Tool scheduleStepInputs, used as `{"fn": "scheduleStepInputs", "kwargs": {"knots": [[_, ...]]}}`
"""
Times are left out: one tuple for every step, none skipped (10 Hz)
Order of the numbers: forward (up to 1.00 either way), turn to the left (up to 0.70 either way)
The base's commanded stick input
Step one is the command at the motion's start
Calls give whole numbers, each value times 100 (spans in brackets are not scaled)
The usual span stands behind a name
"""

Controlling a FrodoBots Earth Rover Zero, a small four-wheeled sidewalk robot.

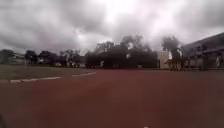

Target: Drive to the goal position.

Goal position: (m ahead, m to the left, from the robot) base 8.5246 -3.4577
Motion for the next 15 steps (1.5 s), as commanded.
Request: {"fn": "scheduleStepInputs", "kwargs": {"knots": [[70, -35], [70, -35], [70, -35], [70, -35], [70, -35], [70, -35], [70, -35], [70, -35], [70, -35], [70, -29], [70, -10], [70, 0], [70, 0], [70, 0], [70, 0]]}}
